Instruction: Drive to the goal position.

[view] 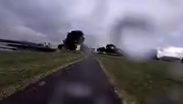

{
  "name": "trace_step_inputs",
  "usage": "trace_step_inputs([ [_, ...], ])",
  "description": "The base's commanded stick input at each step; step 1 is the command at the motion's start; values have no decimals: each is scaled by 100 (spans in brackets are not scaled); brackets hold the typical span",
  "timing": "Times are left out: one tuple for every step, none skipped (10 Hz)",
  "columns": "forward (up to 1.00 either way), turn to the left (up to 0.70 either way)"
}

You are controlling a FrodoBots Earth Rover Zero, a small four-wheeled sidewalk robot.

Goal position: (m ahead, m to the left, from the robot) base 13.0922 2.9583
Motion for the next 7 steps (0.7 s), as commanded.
trace_step_inputs([
  [70,0],
  [70,0],
  [70,0],
  [70,0],
  [70,0],
  [70,0],
  [70,0],
])
